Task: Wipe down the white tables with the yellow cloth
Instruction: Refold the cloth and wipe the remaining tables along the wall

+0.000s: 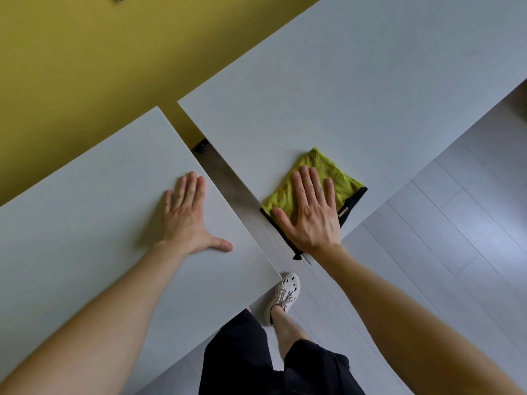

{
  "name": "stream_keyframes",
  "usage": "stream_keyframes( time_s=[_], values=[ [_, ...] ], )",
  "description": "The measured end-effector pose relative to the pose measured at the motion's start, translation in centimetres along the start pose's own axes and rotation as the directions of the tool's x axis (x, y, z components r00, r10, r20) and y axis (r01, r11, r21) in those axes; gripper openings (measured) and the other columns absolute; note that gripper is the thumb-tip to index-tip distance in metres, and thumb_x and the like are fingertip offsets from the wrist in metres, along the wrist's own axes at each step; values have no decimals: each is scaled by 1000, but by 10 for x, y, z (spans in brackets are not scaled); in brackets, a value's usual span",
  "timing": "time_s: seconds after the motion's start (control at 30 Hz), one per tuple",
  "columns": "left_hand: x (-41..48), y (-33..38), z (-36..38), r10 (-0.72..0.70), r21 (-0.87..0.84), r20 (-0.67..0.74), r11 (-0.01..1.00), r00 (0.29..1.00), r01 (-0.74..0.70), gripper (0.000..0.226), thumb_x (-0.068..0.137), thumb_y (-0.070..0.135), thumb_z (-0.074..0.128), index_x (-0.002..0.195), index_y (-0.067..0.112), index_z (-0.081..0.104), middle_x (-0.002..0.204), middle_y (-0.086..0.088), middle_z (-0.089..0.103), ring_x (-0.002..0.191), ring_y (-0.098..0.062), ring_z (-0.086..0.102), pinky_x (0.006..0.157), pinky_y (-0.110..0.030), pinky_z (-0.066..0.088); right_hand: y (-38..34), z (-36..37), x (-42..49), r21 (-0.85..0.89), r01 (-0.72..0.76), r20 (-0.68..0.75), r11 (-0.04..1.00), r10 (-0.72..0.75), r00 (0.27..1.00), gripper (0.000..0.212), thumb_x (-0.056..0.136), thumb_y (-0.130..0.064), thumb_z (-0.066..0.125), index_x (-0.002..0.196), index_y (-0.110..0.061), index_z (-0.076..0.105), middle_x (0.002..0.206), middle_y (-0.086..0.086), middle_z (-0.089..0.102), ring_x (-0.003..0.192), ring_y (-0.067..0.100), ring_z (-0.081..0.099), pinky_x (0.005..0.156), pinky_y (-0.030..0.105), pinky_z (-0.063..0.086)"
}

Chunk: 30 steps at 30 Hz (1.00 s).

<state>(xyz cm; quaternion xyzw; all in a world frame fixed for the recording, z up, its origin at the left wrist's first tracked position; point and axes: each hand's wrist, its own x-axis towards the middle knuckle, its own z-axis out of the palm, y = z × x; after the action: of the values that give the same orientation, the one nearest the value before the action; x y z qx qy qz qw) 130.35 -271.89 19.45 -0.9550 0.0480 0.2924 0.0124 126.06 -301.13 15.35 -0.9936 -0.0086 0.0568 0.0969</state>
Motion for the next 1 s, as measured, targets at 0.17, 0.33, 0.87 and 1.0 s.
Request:
stream_keyframes(
  time_s=[0.17, 0.33, 0.87, 1.0],
  values=[
    [-4, 25, 4, 32, -24, -15, 999, 999, -32, 190, 31, 109, 68, 167, 18, -30, 179, -4, -31, 166, -23, -28, 136, -57, -4, -6, -3, 8, -7, -25, 29, 1000, 25, 999, 102, 103, -85, 29, 175, -17, 7, 183, 8, -10, 168, 23, -16, 135, 61, 1],
    [9, 33, -6, 36, -47, -2, 998, 999, -36, 191, 31, 108, 70, 168, 19, -29, 179, -3, -31, 166, -22, -29, 136, -58, -5, -4, -4, 3, 5, -50, 35, 999, 50, 998, 103, 100, -87, 33, 176, -21, 7, 182, 11, -12, 168, 27, -16, 135, 62, 1],
    [16, 25, -4, 102, -103, 88, 990, 991, -93, 183, 39, 114, 58, 162, 20, -40, 169, 0, -50, 156, -22, -47, 131, -63, -15, 5, -14, 27, 16, -9, -22, 1000, 9, 1000, 76, 110, -67, 37, 174, -30, 20, 183, 14, -1, 170, 30, -5, 134, 64, 7],
    [18, 24, -2, 109, -98, 108, 990, 988, -98, 182, 39, 115, 54, 161, 19, -42, 168, -2, -51, 156, -23, -48, 131, -65, -14, 60, -20, -9, -2, 377, 91, 926, -375, 923, 70, 109, -59, 51, 171, -31, 33, 183, 10, 9, 170, 31, 3, 135, 63, 9]
  ],
)
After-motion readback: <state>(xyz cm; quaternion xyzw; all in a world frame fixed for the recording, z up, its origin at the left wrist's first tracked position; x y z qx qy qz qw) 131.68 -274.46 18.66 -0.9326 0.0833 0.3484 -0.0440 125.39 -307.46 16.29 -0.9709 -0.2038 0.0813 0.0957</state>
